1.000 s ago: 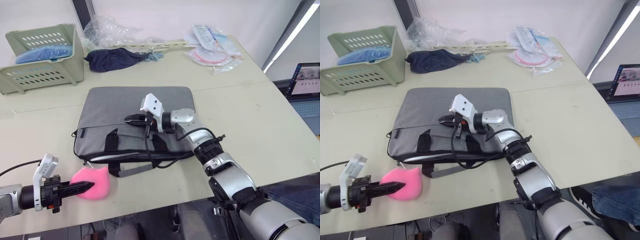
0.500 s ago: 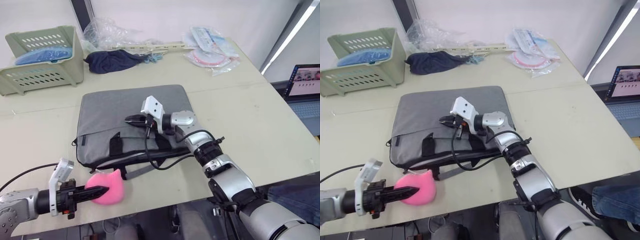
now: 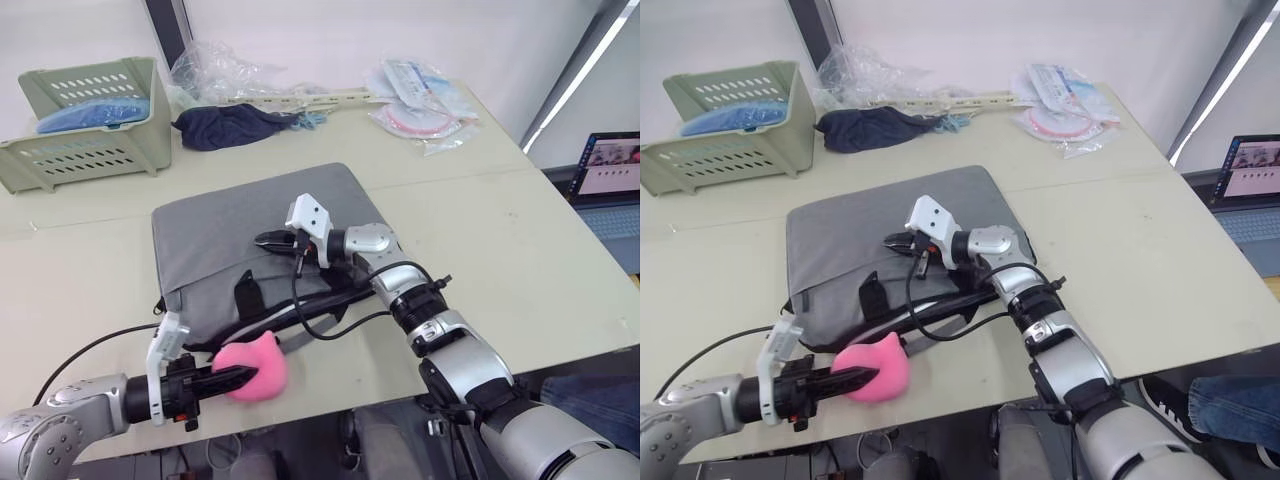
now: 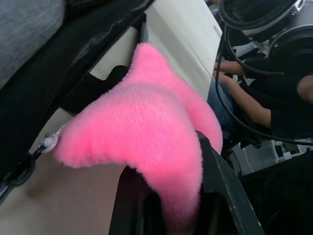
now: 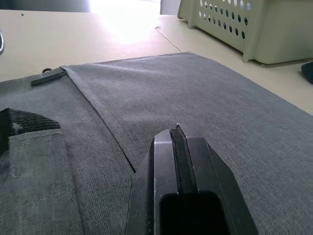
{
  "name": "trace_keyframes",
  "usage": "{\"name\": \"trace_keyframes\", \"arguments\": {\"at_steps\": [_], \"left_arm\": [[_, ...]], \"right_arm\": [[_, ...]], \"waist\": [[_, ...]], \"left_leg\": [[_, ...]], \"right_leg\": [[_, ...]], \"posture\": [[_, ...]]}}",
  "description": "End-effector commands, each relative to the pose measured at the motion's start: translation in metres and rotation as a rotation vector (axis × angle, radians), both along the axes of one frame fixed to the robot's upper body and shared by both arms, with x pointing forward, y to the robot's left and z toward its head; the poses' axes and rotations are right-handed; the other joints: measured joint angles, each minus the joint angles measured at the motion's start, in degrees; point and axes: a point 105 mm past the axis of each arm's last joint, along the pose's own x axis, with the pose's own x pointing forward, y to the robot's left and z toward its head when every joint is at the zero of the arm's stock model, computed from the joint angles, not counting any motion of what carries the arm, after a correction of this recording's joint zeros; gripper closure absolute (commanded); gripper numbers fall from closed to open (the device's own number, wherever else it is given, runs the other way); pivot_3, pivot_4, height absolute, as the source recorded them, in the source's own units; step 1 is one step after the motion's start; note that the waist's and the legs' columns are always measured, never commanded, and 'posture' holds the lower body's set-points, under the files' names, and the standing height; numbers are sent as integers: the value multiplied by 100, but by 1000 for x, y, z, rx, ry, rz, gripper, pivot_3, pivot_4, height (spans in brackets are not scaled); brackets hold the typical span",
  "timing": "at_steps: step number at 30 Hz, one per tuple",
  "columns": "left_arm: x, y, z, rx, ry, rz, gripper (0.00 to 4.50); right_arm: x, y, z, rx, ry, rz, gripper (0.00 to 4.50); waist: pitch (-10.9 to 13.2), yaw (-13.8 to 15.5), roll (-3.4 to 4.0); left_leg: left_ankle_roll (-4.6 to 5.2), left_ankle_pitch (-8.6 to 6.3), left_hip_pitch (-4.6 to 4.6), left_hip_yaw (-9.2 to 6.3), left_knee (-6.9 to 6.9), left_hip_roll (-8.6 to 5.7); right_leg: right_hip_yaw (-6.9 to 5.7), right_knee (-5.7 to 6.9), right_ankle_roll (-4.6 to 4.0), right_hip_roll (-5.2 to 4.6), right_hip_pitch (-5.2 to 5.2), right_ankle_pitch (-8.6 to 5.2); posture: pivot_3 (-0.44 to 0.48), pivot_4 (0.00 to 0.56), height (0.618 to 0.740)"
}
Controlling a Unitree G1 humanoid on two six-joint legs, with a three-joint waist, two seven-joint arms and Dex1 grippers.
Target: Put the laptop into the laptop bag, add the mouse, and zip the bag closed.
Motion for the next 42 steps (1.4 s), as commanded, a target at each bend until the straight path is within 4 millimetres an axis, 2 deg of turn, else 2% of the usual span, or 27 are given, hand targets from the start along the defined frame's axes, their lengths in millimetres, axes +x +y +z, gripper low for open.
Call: {"name": "trace_keyframes", "arguments": {"at_steps": [1, 10, 13, 17, 21, 23, 24, 26, 28, 31, 35, 37, 40, 42], "left_arm": [[-3, -19, 15, -66, -66, -67, 4133], [2, -16, 9, -41, -77, -18, 4133], [15, 4, 6, -4, -106, 102, 4133], [28, 28, 7, 35, -134, 202, 4133], [26, 40, 5, 59, -129, 217, 4133], [27, 46, 4, 68, -130, 227, 4133], [27, 49, 4, 73, -132, 232, 4133], [31, 58, 4, 90, -142, 249, 4133], [33, 63, 4, 97, -148, 254, 4133], [39, 71, 5, 114, -161, 260, 4133], [42, 74, 6, 118, -169, 253, 4133], [43, 75, 6, 119, -169, 247, 4133], [42, 73, 5, 116, -164, 230, 4133], [41, 72, 5, 117, -160, 216, 4133]], "right_arm": [[-5, -3, -47, -124, 119, -19, 4468], [-4, -6, -46, -123, 118, -24, 4468], [5, -8, -27, -54, 96, -66, 4468], [6, -17, 2, 33, 88, -73, 4468], [0, -43, 34, 107, 95, -89, 4468], [-10, -64, 45, 115, 124, -85, 3847], [-15, -74, 49, 117, 145, -89, 3682], [-24, -97, 53, 110, 191, -111, 2678], [-30, -112, 55, 96, 222, -131, 1692], [-32, -161, 57, 94, 323, -254, 135], [-28, -217, 52, 104, 445, -443, 54], [-29, -237, 44, 128, 561, -509, 54], [-36, -251, 27, 147, 746, -554, 54], [-40, -246, 19, 164, 815, -539, 54]], "waist": [[0, 1, 0], [-1, 12, 1], [0, 14, 3], [4, 62, 7], [14, 189, 22], [19, 227, 27], [20, 271, 29], [22, 302, 31], [22, 318, 31], [24, 327, 31], [28, 337, 35], [28, 324, 35], [28, 324, 34], [28, 322, 35]], "left_leg": [[0, 0, 0, 0, 0, 0], [0, 0, 1, 0, 1, 1], [0, 0, 1, 0, 1, 2], [3, 3, -5, -2, 5, 4], [3, 3, -24, -12, 0, 3], [5, 2, -38, -14, -4, 1], [7, 1, -46, -16, -4, -1], [18, -8, -50, -12, -3, -7], [20, -11, -53, -11, -5, -11], [19, -12, -52, -8, -7, -9], [19, -12, -49, 0, -9, -9], [19, -12, -44, 7, -12, -10], [19, -12, -40, 11, -12, -9], [19, -12, -40, 11, -12, -8]], "right_leg": [[1, 0, 0, 0, 0, 0], [3, -1, 0, 0, 1, 0], [4, -2, 0, -1, 1, 0], [4, -5, 0, -1, -8, 0], [-5, -7, 0, 1, -24, 0], [-12, -24, 0, 3, -29, 0], [-17, -31, 1, 4, -31, 1], [-29, -40, 3, 5, -32, 2], [-41, -49, 3, 10, -31, 2], [-51, -77, 3, 18, -31, 2], [-55, -83, 3, 19, -30, 2], [-55, -83, 5, 20, -30, 3], [-54, -81, 5, 22, -29, 3], [-52, -81, 5, 22, -30, 3]], "posture": [[0, 150, 740], [0, 150, 740], [0, 150, 740], [0, 150, 740], [0, 150, 740], [0, 150, 740], [0, 150, 740], [0, 150, 740], [0, 150, 740], [0, 150, 740], [0, 150, 740], [0, 150, 740], [0, 150, 740], [0, 150, 740]]}}
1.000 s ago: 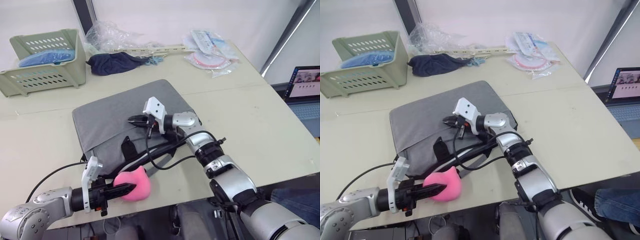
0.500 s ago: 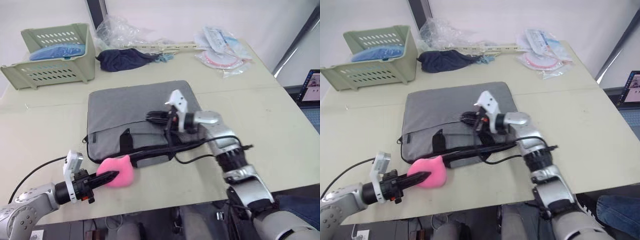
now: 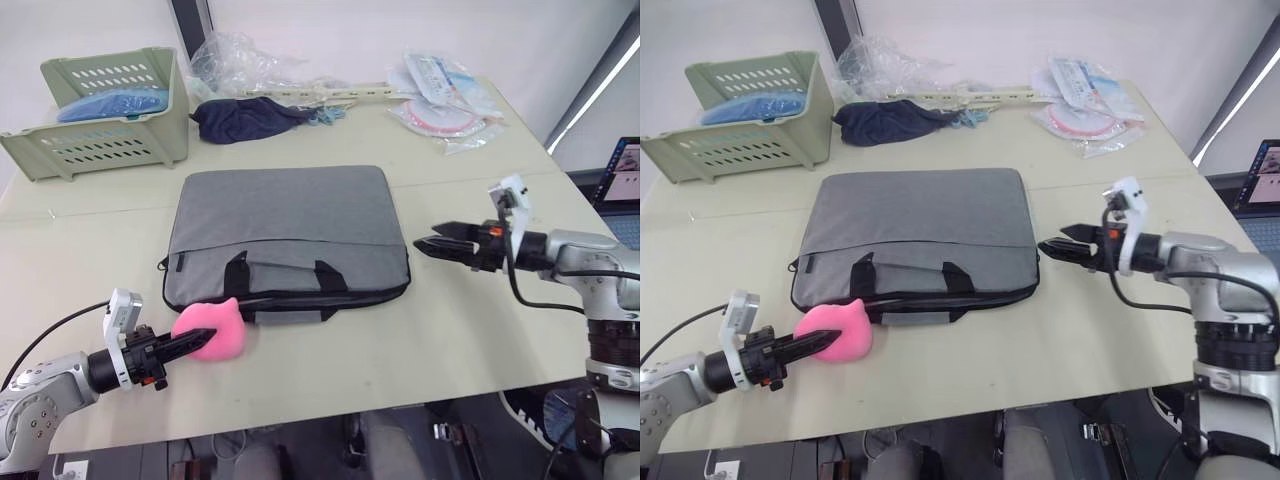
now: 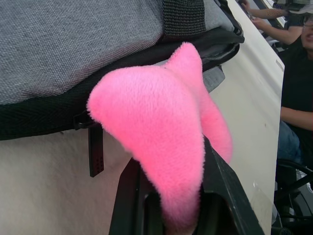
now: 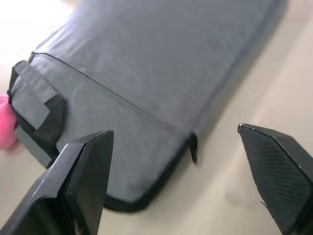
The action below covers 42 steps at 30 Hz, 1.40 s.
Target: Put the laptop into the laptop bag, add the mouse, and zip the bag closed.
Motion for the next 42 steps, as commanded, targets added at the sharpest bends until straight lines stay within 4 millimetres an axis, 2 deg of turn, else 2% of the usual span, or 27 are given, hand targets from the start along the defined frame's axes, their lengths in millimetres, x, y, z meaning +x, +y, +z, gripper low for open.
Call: {"name": "trace_keyframes", "arguments": {"at_steps": [1, 5, 9, 12, 19, 20, 26, 30, 42], "left_arm": [[-1, 3, 1, 33, -2, -14, 4133], [2, 0, 3, 37, -5, -26, 4133], [2, 0, 5, 46, -9, -29, 4133], [1, -1, 6, 47, -8, -32, 4133], [-4, 0, 8, 56, -3, -32, 4133], [-5, 0, 9, 56, -4, -34, 4133], [-15, -15, 12, 28, 13, -106, 4133], [-20, -33, 10, 2, 18, -158, 4133], [-21, -76, 7, -88, 5, -238, 4133]], "right_arm": [[-7, 8, -1, 71, 59, 18, 54], [7, 25, -3, 228, 134, -25, 54], [9, 34, -13, 241, 168, -37, 54], [10, 37, -13, 251, 159, -39, 825], [3, 46, -11, 272, 158, 13, 4273], [0, 47, -11, 271, 159, 24, 4420], [-5, 55, -10, 277, 151, 51, 4420], [-10, 64, -9, 296, 154, 82, 4420], [-14, 73, -11, 300, 147, 102, 4420]], "waist": [[0, -2, 0], [0, -13, 1], [4, 24, 7], [5, 16, 10], [8, -8, 14], [10, -8, 17], [12, -16, 21], [13, -18, 22], [17, -36, 29]], "left_leg": [[0, 0, 0, 1, 0, 0], [-1, 0, 2, 6, 3, 0], [-1, 0, -7, 4, 3, -2], [-1, 0, -20, 12, 1, -3], [-1, 0, -18, 43, -6, -4], [-2, 1, -15, 48, -10, -4], [-2, 0, -10, 62, -21, -5], [-4, 0, -8, 66, -25, -5], [-7, -1, 8, 86, -30, -3]], "right_leg": [[0, 1, 0, 0, 0, 0], [2, 5, 4, 1, -1, 3], [-1, 5, 5, 0, -3, 3], [-16, 8, 7, 4, -3, 5], [-20, 4, 15, 14, -3, 9], [-18, 4, 15, 15, -3, 9], [-13, 0, 16, 17, -7, 9], [-12, -1, 16, 20, -8, 9], [12, 1, 17, 35, -9, 10]], "posture": [[0, 150, 740], [0, 150, 740], [0, 150, 740], [0, 150, 740], [0, 150, 740], [0, 150, 740], [0, 150, 740], [0, 150, 740], [0, 150, 740]]}}
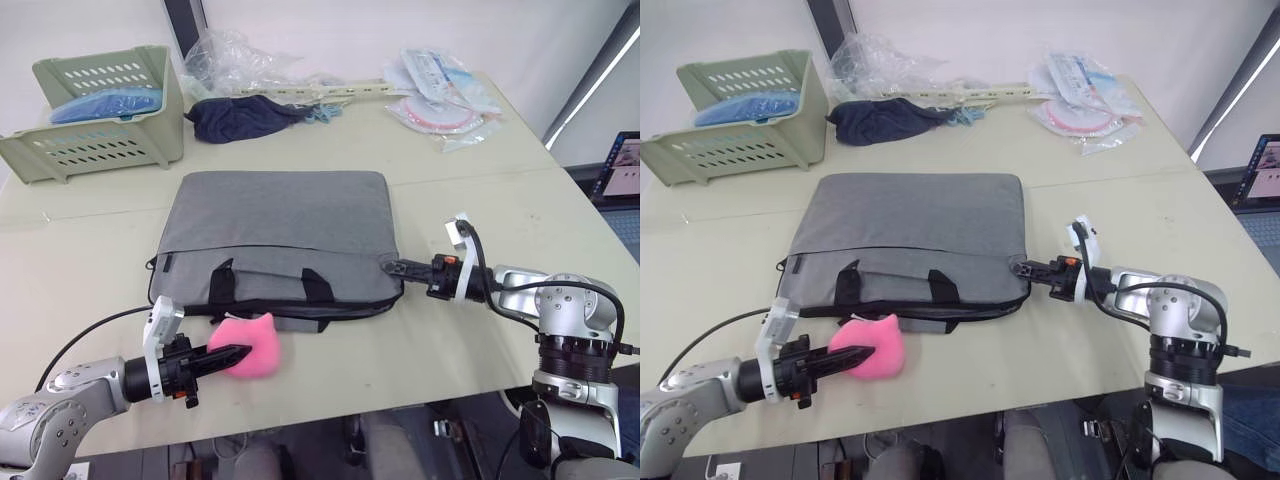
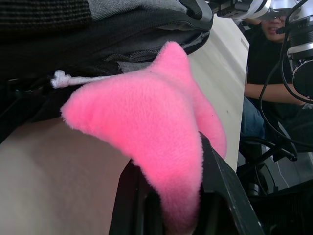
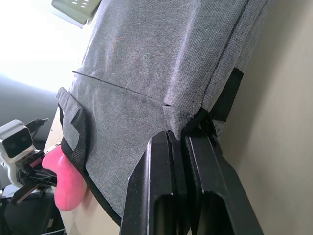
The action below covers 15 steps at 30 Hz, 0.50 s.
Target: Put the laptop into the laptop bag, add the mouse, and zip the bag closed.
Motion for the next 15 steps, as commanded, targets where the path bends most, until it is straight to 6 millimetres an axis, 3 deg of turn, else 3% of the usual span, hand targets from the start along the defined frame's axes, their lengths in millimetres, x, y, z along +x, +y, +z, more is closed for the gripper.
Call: {"name": "trace_keyframes", "arguments": {"at_steps": [1, 5, 11, 12, 15], "left_arm": [[-8, -28, 8, -65, -21, -102, 4133], [-17, -39, 9, -79, 5, -165, 4133], [-16, -32, 9, -74, 5, -154, 4133], [-14, -29, 10, -73, 0, -140, 3803], [-20, -14, 12, -49, 25, -138, 2846]], "right_arm": [[-5, 14, 15, 43, -74, 69, 4420], [-3, 13, 15, 38, -76, 64, 4420], [2, 4, 12, -29, -112, 40, 4420], [2, 2, 12, -25, -113, 39, 4472], [3, -6, 15, -28, -138, 21, 3449]], "waist": [[0, 1, 0], [0, -5, 0], [0, 4, 0], [0, 5, 0], [0, 3, 0]], "left_leg": [[0, 0, 0, 1, 0, 0], [0, 0, 5, 6, -2, 0], [0, 0, 13, 16, -4, 1], [0, 0, 13, 18, -4, 1], [0, 0, 14, 20, -4, 1]], "right_leg": [[2, 0, 0, 1, 0, 0], [10, 1, 1, 7, 0, 1], [23, 1, 1, 12, 0, 1], [26, 0, 2, 13, 0, 1], [30, 0, 2, 17, 0, 1]], "posture": [[0, 150, 740], [0, 150, 740], [0, 150, 740], [0, 150, 740], [0, 150, 740]]}}
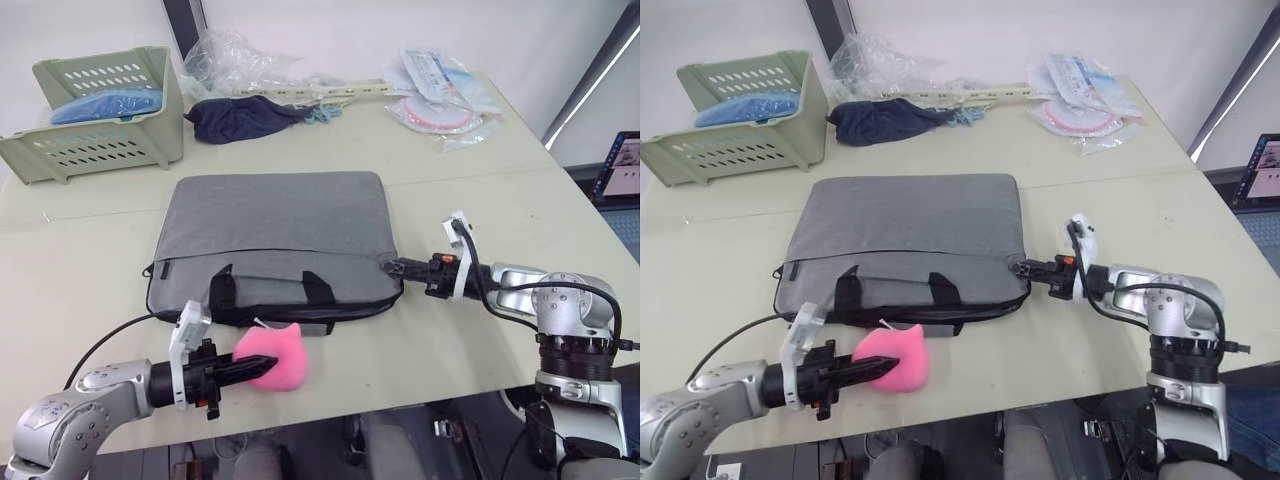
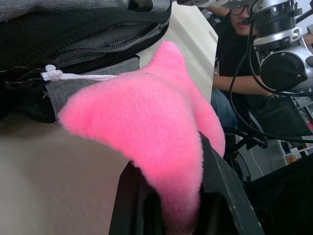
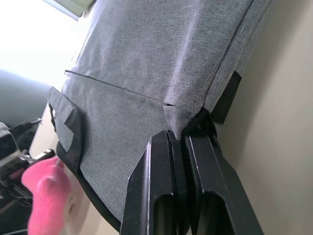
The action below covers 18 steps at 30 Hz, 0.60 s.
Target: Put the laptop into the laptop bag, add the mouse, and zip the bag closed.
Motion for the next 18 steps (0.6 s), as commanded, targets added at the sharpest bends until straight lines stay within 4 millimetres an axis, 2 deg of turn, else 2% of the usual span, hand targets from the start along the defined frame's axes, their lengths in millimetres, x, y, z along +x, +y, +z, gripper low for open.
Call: {"name": "trace_keyframes", "arguments": {"at_steps": [1, 4, 5, 6, 7, 10, 13, 16, 18], "left_arm": [[-9, 16, 9, 4, 11, -21, 2099], [-17, 42, 8, 71, 40, 2, 573], [-19, 51, 7, 94, 48, 10, 186], [-19, 66, 7, 135, 46, 33, 0], [-19, 79, 8, 169, 43, 53, 0], [-12, 107, 17, 229, -1, 102, 0], [5, 117, 40, 226, -74, 123, 0], [24, 111, 65, 206, -164, 110, 0], [39, 98, 86, 174, -245, 66, 0]], "right_arm": [[0, -10, 14, 11, -87, -6, 2760], [3, -31, 20, -17, -135, -69, 1176], [2, -36, 24, -27, -158, -82, 798], [1, -44, 30, -52, -202, -95, 325], [-1, -48, 35, -91, -255, -94, 30], [-12, -48, 51, -158, -388, -40, 30], [-31, -30, 67, -239, -541, 99, 30], [-49, -1, 65, -332, -664, 269, 30], [-67, 33, 60, -351, -756, 436, 30]], "waist": [[0, -3, 1], [0, 0, 1], [1, -1, 1], [2, -1, 3], [4, 9, 3], [10, 27, 9], [13, 22, 9], [11, 15, 1], [11, 8, 1]], "left_leg": [[0, 0, 1, 1, 0, 1], [-1, -1, 3, 7, -2, 2], [-2, -1, 4, 9, -3, 2], [-3, -2, 5, 12, -2, 2], [-4, -2, 4, 16, -4, 2], [-10, -6, 6, 23, -4, 2], [-16, -9, 7, 29, -5, 4], [-22, -11, 12, 39, -11, 7], [-26, -9, 14, 45, -22, 7]], "right_leg": [[1, 0, 0, 2, -1, 0], [6, -1, 0, 3, -2, 0], [7, -2, 0, 3, -1, 0], [10, -1, 0, 3, -3, 0], [13, -3, 0, 3, -6, 0], [17, -21, -3, 4, -12, -2], [26, -19, -3, 8, -12, -2], [34, -14, -2, 17, -9, -1], [36, -2, -2, 21, -8, -1]], "posture": [[0, 150, 740], [0, 150, 740], [0, 150, 740], [0, 150, 740], [0, 150, 740], [0, 150, 740], [0, 150, 740], [0, 150, 740], [0, 150, 740]]}}
